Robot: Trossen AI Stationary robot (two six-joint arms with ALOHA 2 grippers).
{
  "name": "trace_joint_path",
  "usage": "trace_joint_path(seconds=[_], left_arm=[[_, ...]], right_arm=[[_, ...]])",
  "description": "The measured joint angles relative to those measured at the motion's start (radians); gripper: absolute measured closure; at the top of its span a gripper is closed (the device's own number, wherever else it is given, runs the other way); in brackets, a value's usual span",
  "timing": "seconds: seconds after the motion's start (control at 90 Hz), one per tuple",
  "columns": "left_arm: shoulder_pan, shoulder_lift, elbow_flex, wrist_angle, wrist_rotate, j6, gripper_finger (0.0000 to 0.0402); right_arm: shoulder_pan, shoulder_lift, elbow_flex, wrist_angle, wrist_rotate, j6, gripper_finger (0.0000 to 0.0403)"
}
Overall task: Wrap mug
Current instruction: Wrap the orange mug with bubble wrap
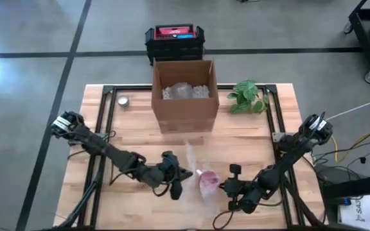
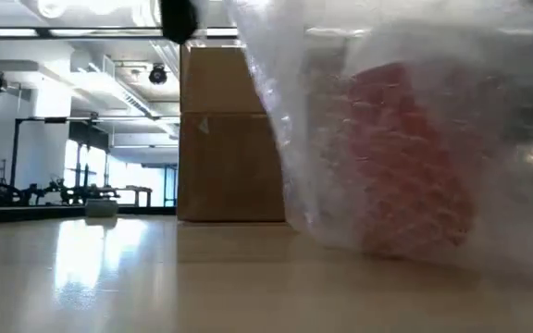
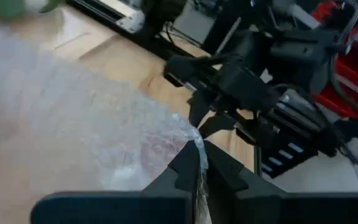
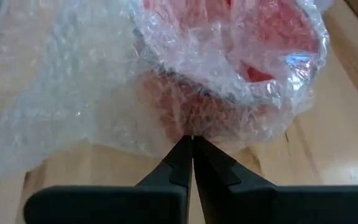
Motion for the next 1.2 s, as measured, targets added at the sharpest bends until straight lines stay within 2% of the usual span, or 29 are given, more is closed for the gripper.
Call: trace_joint_path(seconds=[0.222, 0.422, 0.644, 0.856, 0.944, 1.078, 1.144, 1.2], left_arm=[[0.03, 0.117, 0.076, 0.031, 0.031, 0.02, 0.04], [0.043, 0.236, 0.18, 0.096, 0.125, 0.106, 0.04], [0.067, 0.346, 0.234, 0.083, 0.182, 0.11, 0.04], [0.08, 0.372, 0.223, 0.076, 0.185, 0.072, 0.0401], [0.08, 0.372, 0.221, 0.076, 0.185, 0.075, 0.04], [0.08, 0.372, 0.221, 0.075, 0.185, 0.078, 0.0401], [0.079, 0.372, 0.221, 0.075, 0.185, 0.079, 0.0399], [0.079, 0.372, 0.221, 0.075, 0.185, 0.079, 0.0398]], right_arm=[[-0.021, 0.003, 0.0, 0.045, -0.001, -0.024, 0.0403], [-0.026, 0.003, 0.0, 0.05, -0.001, -0.025, 0.0403], [-0.025, -0.012, 0.0, 0.042, -0.024, -0.039, 0.0403], [-0.025, -0.183, 0.0, -0.008, -0.161, -0.069, 0.0403], [-0.025, -0.261, 0.0, -0.007, -0.143, -0.105, 0.0403], [-0.059, -0.295, 0.001, 0.008, -0.012, -0.183, 0.0403], [-0.088, -0.277, 0.0, 0.028, -0.021, -0.205, 0.0403], [-0.114, -0.242, 0.001, 0.061, -0.079, -0.21, 0.0403]])
